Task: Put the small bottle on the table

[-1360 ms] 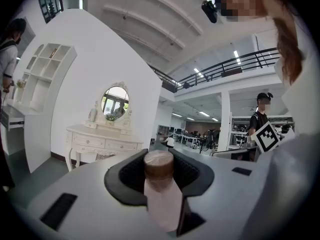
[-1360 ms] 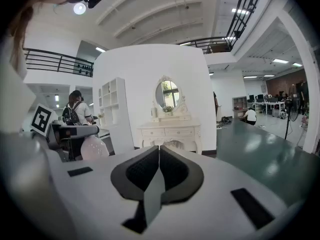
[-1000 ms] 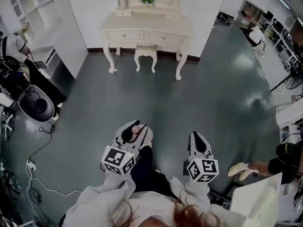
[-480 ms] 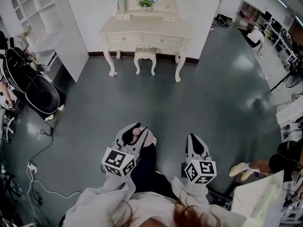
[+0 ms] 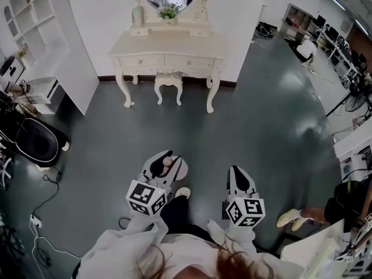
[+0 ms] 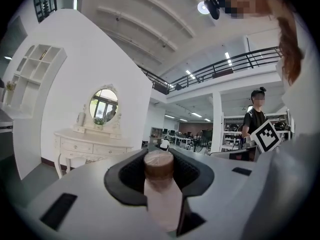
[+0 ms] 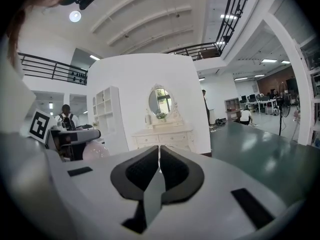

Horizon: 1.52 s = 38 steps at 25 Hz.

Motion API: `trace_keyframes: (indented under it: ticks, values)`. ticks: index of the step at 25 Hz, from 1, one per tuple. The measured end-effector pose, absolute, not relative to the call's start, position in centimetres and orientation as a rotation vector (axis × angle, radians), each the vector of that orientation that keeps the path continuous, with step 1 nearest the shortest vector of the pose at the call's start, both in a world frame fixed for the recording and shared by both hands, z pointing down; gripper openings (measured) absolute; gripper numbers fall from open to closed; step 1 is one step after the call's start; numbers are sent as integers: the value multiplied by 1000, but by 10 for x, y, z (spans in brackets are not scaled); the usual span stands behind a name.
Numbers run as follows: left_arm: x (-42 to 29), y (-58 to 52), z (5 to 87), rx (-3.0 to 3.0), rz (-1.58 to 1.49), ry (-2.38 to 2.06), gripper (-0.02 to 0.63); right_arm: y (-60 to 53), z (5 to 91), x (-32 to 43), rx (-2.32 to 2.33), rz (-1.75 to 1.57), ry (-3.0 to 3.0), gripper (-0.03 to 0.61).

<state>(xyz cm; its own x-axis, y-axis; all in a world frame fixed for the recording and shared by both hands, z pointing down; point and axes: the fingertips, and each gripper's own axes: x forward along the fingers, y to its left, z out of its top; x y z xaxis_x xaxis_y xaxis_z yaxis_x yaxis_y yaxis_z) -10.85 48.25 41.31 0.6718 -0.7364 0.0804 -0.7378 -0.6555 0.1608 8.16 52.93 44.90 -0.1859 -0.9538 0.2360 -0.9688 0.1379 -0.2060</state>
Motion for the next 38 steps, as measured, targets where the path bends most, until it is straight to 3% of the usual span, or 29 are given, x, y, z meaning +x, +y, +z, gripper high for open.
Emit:
trace_keyframes:
  ticks: [14,38]
  values:
    - [-69,355,404,2750,7,-1113,135,414,444,120,2056,490,-2255,35]
    - [-92,244,416,2742,3,-1139,133,301,448,91,2013,458,-2278,35]
